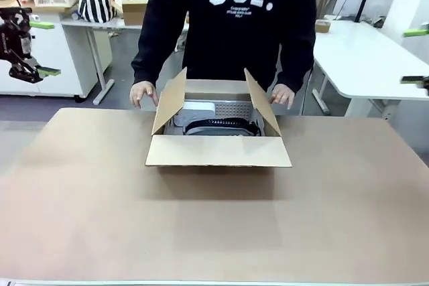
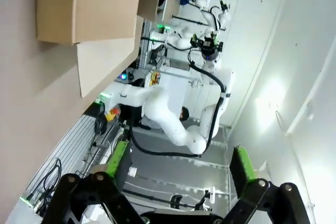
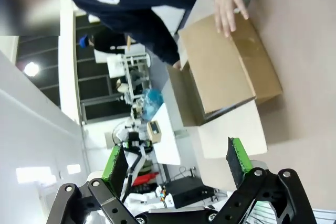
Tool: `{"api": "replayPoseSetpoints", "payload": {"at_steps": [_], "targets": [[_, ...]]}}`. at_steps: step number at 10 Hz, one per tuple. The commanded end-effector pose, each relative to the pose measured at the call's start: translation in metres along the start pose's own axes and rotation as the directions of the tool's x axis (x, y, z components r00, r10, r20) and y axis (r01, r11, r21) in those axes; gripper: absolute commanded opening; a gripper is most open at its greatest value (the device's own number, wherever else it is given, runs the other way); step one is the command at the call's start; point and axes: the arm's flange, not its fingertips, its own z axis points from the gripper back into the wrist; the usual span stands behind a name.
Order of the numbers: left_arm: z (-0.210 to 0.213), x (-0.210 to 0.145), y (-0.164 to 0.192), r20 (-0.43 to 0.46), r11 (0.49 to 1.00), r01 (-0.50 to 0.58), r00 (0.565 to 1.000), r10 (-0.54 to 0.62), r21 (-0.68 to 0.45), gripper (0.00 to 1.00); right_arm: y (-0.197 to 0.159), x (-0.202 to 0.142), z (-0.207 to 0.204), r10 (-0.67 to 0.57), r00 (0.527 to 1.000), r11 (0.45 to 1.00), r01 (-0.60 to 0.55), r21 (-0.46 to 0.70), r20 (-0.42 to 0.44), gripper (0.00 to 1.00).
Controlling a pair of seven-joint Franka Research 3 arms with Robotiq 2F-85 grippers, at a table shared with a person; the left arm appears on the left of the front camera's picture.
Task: Pack the gift set into the box.
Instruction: Lift both hands away from the flaps of the Package Box, then press and hold the closed box until the human finishes sealing it.
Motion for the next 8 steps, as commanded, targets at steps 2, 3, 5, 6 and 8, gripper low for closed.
{"api": "replayPoseSetpoints", "payload": {"at_steps": [2, 3, 5, 6, 8], "targets": [[0.0076, 0.0016, 0.0006, -0.017, 1.000, 0.023, 1.000, -0.023, -0.015, 1.00, 0.0022, 0.0013, -0.0065, 0.029, 0.999, 0.999, -0.029, 0.034, -0.027, 1.00], [0.0076, 0.0016, 0.0006, -0.017, 1.000, 0.023, 1.000, -0.023, -0.015, 1.00, 0.0022, 0.0013, -0.0065, 0.029, 0.999, 0.999, -0.029, 0.034, -0.027, 1.00], [0.0076, 0.0016, 0.0006, -0.017, 1.000, 0.023, 1.000, -0.023, -0.015, 1.00, 0.0022, 0.0013, -0.0065, 0.029, 0.999, 0.999, -0.029, 0.034, -0.027, 1.00], [0.0076, 0.0016, 0.0006, -0.017, 1.000, 0.023, 1.000, -0.023, -0.015, 1.00, 0.0022, 0.0013, -0.0065, 0.029, 0.999, 0.999, -0.029, 0.034, -0.027, 1.00], [0.0076, 0.0016, 0.0006, -0.017, 1.000, 0.023, 1.000, -0.023, -0.015, 1.00, 0.0022, 0.0013, -0.0065, 0.029, 0.999, 0.999, -0.029, 0.034, -0.027, 1.00]]}}
